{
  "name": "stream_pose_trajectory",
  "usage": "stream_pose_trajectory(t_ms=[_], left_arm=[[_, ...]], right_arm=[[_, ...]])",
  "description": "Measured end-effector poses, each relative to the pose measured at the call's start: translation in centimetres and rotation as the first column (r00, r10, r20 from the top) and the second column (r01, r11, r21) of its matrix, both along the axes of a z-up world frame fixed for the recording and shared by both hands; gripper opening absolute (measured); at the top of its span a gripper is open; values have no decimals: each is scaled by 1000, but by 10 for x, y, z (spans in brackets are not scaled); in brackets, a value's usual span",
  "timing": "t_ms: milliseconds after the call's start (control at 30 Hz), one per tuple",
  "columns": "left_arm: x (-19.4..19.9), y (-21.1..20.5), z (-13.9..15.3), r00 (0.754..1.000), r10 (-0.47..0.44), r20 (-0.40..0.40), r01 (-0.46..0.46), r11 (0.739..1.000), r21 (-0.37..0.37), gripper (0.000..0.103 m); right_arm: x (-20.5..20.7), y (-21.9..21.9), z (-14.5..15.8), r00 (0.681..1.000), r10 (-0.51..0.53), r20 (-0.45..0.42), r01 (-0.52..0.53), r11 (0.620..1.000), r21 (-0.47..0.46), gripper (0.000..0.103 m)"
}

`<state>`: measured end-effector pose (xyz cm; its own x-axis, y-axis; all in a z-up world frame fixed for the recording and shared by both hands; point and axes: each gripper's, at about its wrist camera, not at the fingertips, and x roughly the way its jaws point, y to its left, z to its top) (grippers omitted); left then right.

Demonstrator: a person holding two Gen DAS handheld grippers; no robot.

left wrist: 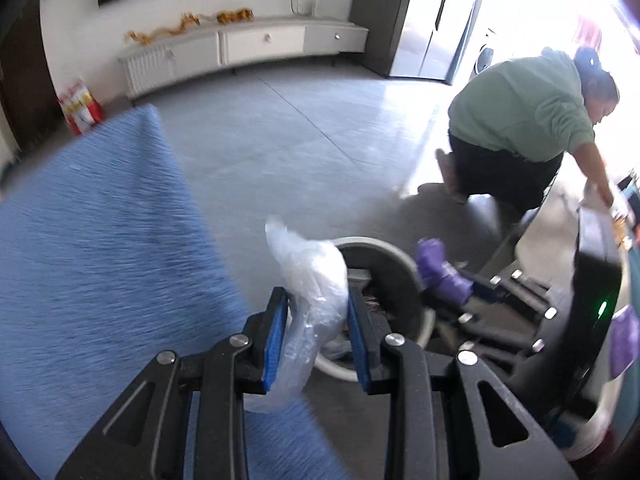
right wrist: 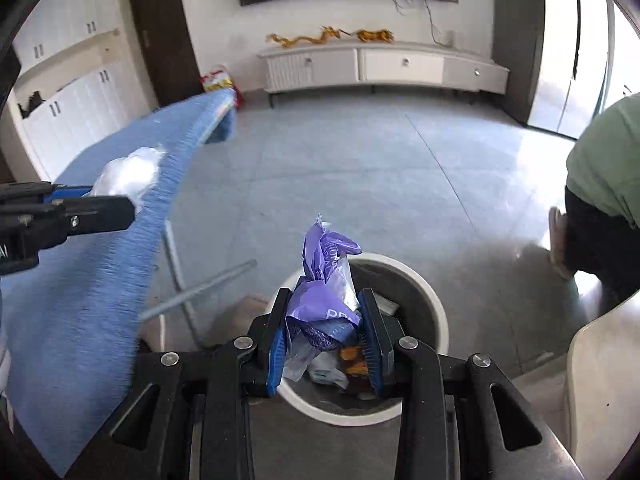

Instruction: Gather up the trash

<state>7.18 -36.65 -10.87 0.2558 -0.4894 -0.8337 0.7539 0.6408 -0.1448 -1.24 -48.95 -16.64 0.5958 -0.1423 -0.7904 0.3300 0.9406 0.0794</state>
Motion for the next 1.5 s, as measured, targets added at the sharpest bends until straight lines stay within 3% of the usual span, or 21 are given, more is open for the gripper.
stream_pose_trajectory(t_ms=[133,267,433,767,1000,1133,1300,1500], left_arm=[[11,-27,-17,997,14,-82,-16,1000,-23,29],[18,-40,-29,991,21,-133,-28,998,-53,50],[21,-41,-31,985,8,-174,-24,996,-89,52],[9,6,2,997,41,-62,-48,992,-113,52],[7,67,38,984,168,65,-158,977,-144,57],[4,116,63,951,260,165,-233,958,-170,60],[3,175,88,894,367,258,-326,927,-187,64],[-6,241,121,800,477,364,-419,878,-231,67]], right_arm=[[6,-14,-16,999,-21,-36,20,1000,-1,33],[11,-27,-31,996,-53,-68,53,999,0,34],[11,-37,-44,992,-82,-98,82,997,-2,43],[-1,-24,-31,991,-115,-68,116,993,9,50],[10,18,27,997,-59,51,61,998,-32,58],[20,57,63,991,13,133,-6,998,-56,66],[32,112,99,970,110,215,-93,992,-90,77],[42,168,133,938,179,297,-148,981,-126,90]])
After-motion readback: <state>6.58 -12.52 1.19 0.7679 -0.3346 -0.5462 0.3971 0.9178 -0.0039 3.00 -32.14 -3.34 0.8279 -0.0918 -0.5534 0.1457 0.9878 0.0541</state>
